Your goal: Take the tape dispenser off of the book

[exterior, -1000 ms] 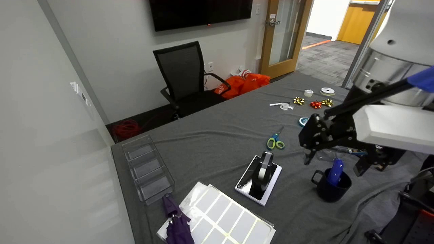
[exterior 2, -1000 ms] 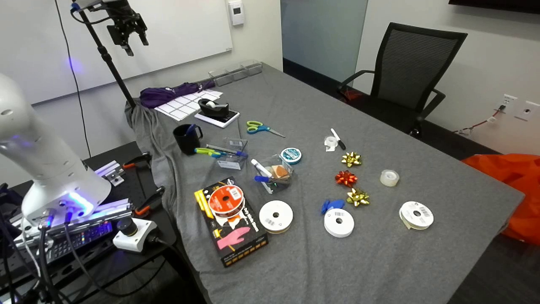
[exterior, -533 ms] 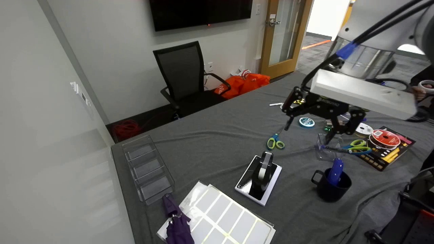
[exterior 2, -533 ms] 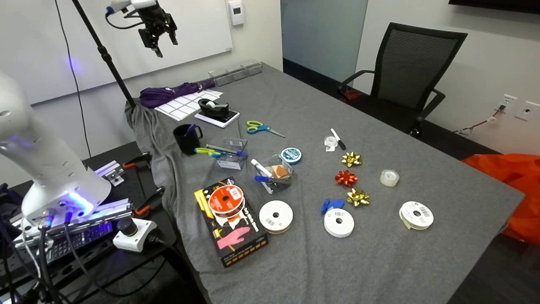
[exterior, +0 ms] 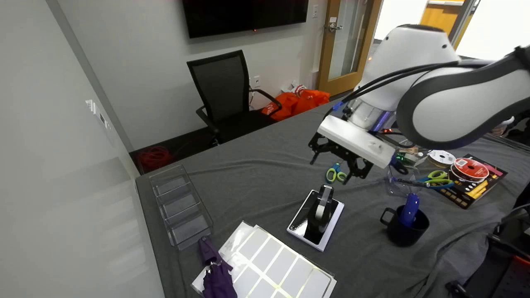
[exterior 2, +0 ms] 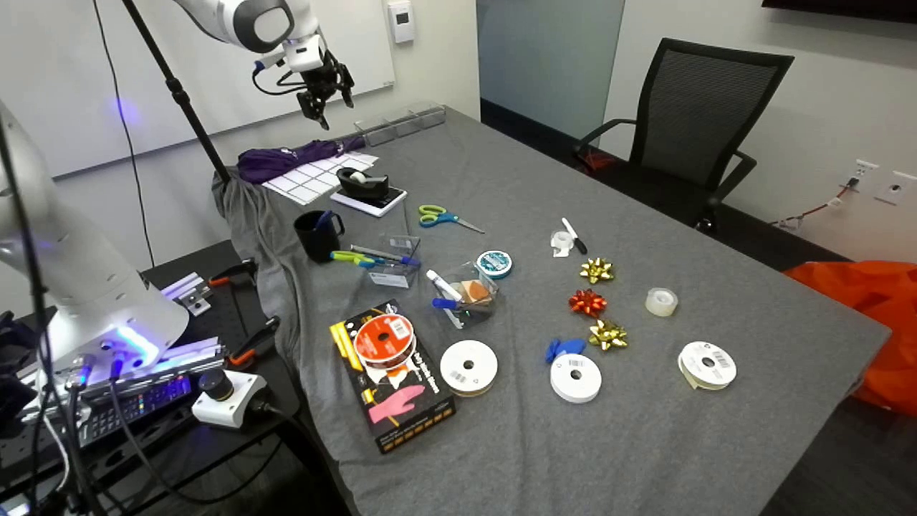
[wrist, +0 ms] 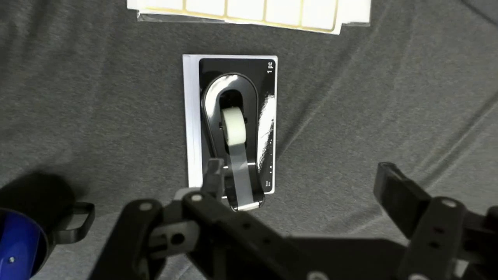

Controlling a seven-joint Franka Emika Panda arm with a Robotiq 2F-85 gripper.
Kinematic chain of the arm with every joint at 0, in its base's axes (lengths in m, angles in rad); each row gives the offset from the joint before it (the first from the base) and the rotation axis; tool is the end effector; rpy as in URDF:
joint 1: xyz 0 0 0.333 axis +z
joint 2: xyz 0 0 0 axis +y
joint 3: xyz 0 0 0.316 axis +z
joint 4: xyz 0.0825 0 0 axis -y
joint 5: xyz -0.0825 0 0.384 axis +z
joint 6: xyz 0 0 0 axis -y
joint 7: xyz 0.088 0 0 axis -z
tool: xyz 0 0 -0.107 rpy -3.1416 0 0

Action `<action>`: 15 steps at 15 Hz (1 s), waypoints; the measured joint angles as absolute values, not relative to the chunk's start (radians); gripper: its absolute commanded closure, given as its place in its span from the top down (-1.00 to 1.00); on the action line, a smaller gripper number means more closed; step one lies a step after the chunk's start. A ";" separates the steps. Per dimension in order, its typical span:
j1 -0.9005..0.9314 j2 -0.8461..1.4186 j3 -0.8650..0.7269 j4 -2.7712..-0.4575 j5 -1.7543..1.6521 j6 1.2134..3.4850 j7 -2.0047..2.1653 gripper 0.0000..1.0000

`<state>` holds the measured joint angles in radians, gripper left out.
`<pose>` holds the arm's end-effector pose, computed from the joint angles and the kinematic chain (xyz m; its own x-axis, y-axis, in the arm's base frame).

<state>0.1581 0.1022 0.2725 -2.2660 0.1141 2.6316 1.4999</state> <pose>0.5053 0.2279 0.3433 0.4028 -0.9110 -0.0886 -0.8914 -0.3684 -0.2641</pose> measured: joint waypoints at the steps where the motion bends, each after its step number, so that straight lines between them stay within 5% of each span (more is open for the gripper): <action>1: 0.169 0.141 0.259 -2.244 0.097 2.631 1.542 1.00; 15: 0.256 0.297 0.203 -2.119 0.089 2.490 1.649 1.00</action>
